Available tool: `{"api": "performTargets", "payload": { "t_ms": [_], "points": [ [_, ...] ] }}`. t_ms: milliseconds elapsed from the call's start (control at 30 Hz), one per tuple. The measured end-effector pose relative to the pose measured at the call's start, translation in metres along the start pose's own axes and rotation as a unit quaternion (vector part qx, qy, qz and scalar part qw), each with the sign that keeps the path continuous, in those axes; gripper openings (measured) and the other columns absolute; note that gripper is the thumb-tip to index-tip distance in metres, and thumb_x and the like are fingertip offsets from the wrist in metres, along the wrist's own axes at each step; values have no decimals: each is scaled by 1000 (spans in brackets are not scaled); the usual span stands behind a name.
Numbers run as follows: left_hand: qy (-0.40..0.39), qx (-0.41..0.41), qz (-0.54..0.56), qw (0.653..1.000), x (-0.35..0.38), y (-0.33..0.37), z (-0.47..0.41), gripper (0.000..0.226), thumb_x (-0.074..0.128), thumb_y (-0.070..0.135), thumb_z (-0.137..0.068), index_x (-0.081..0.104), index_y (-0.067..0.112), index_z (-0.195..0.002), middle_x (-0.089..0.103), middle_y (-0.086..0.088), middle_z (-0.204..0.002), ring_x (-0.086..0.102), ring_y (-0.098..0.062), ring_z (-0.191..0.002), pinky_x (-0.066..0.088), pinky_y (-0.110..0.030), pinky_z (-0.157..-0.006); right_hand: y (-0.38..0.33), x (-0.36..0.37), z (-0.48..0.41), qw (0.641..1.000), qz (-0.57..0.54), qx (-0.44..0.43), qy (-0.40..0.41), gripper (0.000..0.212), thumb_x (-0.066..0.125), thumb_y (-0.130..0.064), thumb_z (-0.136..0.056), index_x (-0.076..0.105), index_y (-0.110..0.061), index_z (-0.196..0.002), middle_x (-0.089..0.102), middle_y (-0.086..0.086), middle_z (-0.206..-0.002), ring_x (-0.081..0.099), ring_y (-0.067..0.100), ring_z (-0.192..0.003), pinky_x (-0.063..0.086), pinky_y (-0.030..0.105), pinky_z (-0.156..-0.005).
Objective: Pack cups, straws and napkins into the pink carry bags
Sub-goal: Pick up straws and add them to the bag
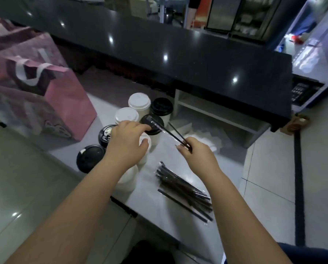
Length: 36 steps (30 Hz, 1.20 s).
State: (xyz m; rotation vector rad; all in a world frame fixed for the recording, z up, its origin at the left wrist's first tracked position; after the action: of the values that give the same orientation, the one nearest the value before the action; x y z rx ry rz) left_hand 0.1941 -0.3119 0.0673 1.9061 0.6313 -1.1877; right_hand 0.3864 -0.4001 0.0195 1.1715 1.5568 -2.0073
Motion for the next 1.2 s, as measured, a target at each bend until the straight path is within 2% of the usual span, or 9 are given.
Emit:
{"api": "performTargets", "payload": {
  "t_ms": [100, 200, 267, 367, 467, 733, 867, 1033, 1200],
  "points": [
    [31, -27, -5, 999, -21, -31, 12, 35, 66, 14, -77, 69, 19, -112, 67, 0, -110, 52, -30, -110, 39, -43, -91, -35, 16, -4, 997, 34, -60, 27, 26, 51, -37, -97, 48, -21, -76, 49, -6, -66, 47, 20, -68, 30, 31, -51],
    [52, -40, -15, 998, -46, -65, 22, 33, 67, 12, -76, 70, 18, -109, 68, -1, -107, 54, -32, -107, 39, -43, -87, -79, 32, -5, 993, 52, -102, 24, 17, 49, -34, -98, 54, -21, -90, 56, -2, -76, 48, 22, -71, 34, 34, -57],
    [70, -46, -14, 996, -64, -93, 29, 33, 67, 13, -78, 69, 19, -111, 67, -1, -110, 52, -31, -110, 38, -44, -89, -111, 45, -6, 990, 64, -127, 4, 14, 46, -34, -99, 50, -22, -93, 61, 0, -78, 52, 25, -73, 40, 36, -58],
    [96, -43, -14, 994, -93, -140, 38, 36, 69, 13, -78, 68, 18, -114, 67, -2, -106, 52, -32, -111, 39, -45, -89, -163, 69, -8, 987, 59, -146, -29, 16, 42, -34, -101, 51, -21, -105, 65, 5, -86, 57, 29, -78, 49, 40, -66],
    [102, -33, -23, 994, -121, -187, 40, 39, 69, 14, -75, 68, 19, -114, 67, -1, -107, 52, -32, -112, 38, -44, -89, -218, 96, -12, 985, 49, -163, -25, 18, 43, -29, -101, 54, -15, -105, 65, 9, -90, 58, 31, -81, 50, 44, -70],
    [112, 24, -60, 992, -193, -305, 26, 40, 68, 24, -76, 67, 23, -116, 64, 1, -114, 52, -27, -113, 35, -42, -94, -342, 157, -30, 981, 53, -179, 46, 14, 45, -25, -99, 58, -21, -98, 62, 0, -91, 57, 23, -84, 48, 39, -71],
    [109, 30, -40, 993, -216, -350, 3, 41, 67, 24, -78, 65, 25, -119, 63, 3, -117, 50, -24, -116, 32, -41, -97, -376, 163, -47, 984, 8, -162, 76, 17, 43, -20, -99, 57, -29, -98, 63, -5, -87, 61, 19, -80, 52, 41, -70],
    [126, 39, -14, 991, -227, -391, -41, 40, 70, 19, -74, 67, 23, -114, 64, 2, -112, 52, -26, -112, 35, -44, -94, -413, 157, -85, 978, -68, -168, 106, 23, 51, -19, -98, 56, -41, -98, 66, -13, -81, 62, 4, -78, 51, 27, -67],
    [77, 37, -41, 996, -209, -420, -95, 38, 67, 32, -79, 64, 28, -117, 64, 6, -118, 52, -21, -117, 29, -39, -98, -435, 168, -139, 968, -149, -172, 103, 19, 54, -19, -96, 57, -37, -90, 68, -14, -82, 66, 7, -77, 58, 39, -77]
  ]
}}
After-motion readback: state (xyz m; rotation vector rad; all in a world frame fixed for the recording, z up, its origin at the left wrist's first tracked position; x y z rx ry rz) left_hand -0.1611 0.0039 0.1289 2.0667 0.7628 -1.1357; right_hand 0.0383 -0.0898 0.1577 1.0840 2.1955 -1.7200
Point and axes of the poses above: each hand's wrist, its own z-axis away from the middle knuckle, its own x-axis out of the palm, y = z × x, the point moved 3 cm from there along -z, towards the middle knuckle
